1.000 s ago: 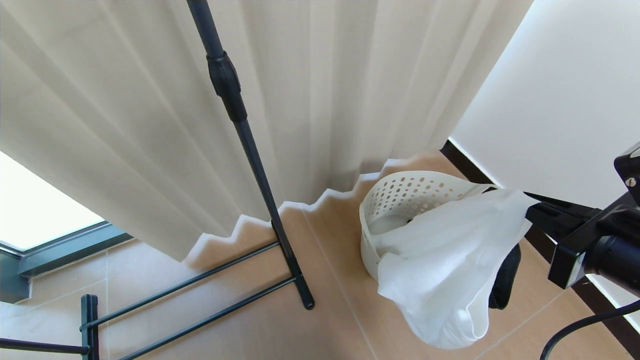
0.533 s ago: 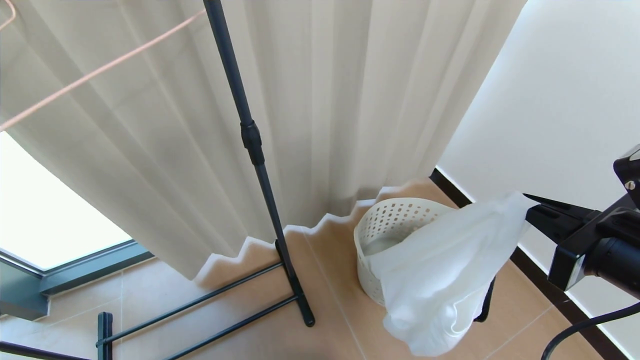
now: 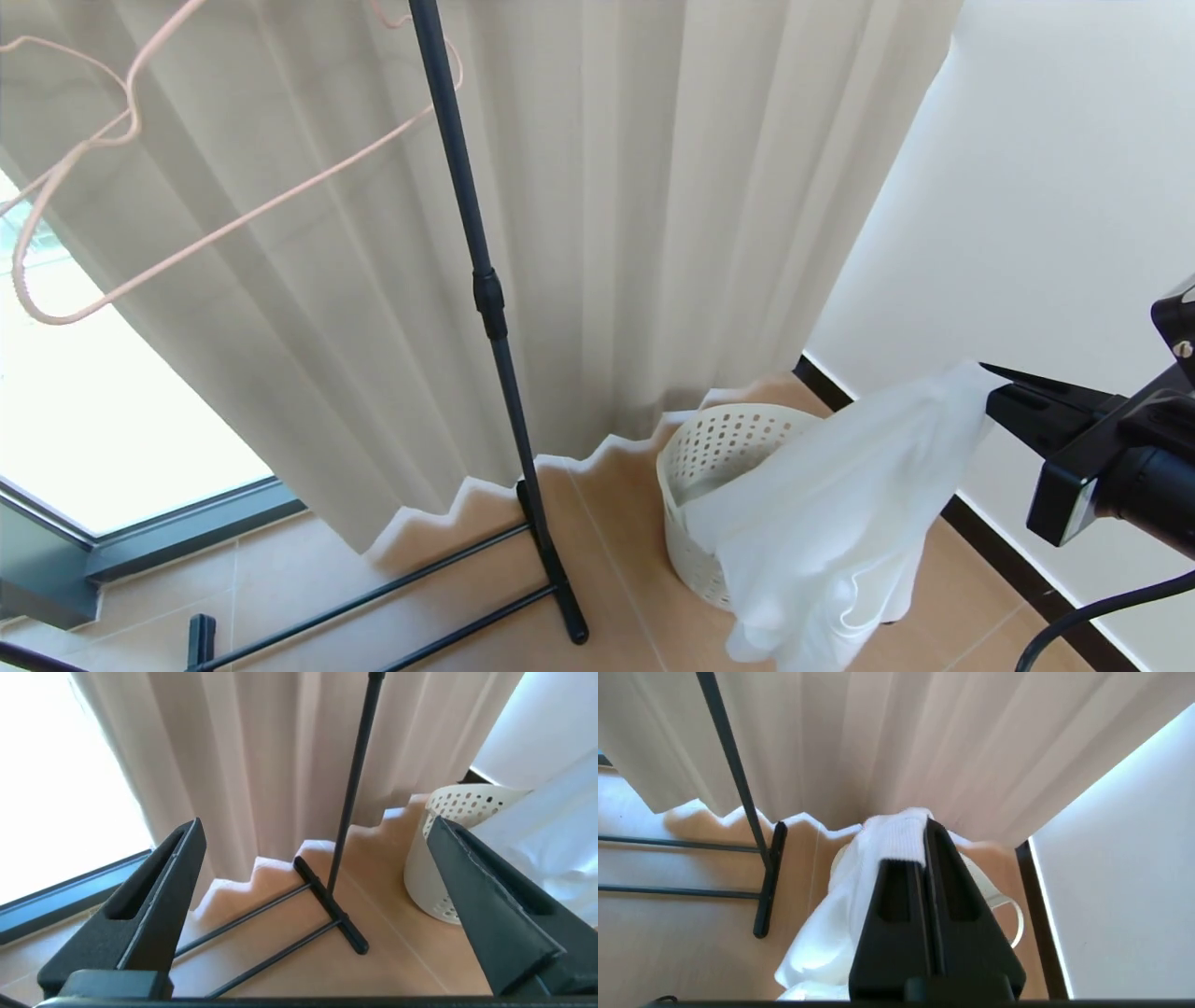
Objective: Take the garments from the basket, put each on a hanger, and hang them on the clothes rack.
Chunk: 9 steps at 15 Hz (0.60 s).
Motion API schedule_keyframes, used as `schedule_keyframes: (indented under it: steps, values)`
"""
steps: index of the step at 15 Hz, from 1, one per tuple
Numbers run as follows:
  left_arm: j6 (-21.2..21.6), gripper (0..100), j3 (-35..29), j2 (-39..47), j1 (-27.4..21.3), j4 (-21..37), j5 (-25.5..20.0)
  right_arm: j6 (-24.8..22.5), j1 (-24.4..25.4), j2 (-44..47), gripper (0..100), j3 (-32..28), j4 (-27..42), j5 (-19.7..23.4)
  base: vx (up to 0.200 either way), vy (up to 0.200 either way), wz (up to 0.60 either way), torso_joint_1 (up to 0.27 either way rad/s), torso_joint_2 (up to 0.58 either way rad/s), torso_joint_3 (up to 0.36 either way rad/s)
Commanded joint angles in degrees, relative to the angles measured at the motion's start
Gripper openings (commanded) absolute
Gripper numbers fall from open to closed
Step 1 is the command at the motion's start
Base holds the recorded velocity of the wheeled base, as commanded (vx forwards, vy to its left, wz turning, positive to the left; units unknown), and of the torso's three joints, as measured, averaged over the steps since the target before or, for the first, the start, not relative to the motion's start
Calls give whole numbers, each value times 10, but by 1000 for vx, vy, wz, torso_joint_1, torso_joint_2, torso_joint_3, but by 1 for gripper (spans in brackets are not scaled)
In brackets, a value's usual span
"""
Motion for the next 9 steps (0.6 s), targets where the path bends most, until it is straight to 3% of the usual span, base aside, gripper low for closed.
schedule_keyframes:
  steps: [1, 4, 9]
  values:
    - [0, 100, 0, 0, 0, 0, 0, 0, 0, -2, 0, -1, -1, 0, 0, 0, 0, 7, -7, 188]
    - [0, 100, 0, 0, 0, 0, 0, 0, -13, -4, 0, 0, 0, 0, 0, 0, 0, 48, -144, 106]
    - [1, 100, 0, 0, 0, 0, 0, -5, -13, -5, 0, 6, 0, 1, 0, 0, 0, 157, -455, -90]
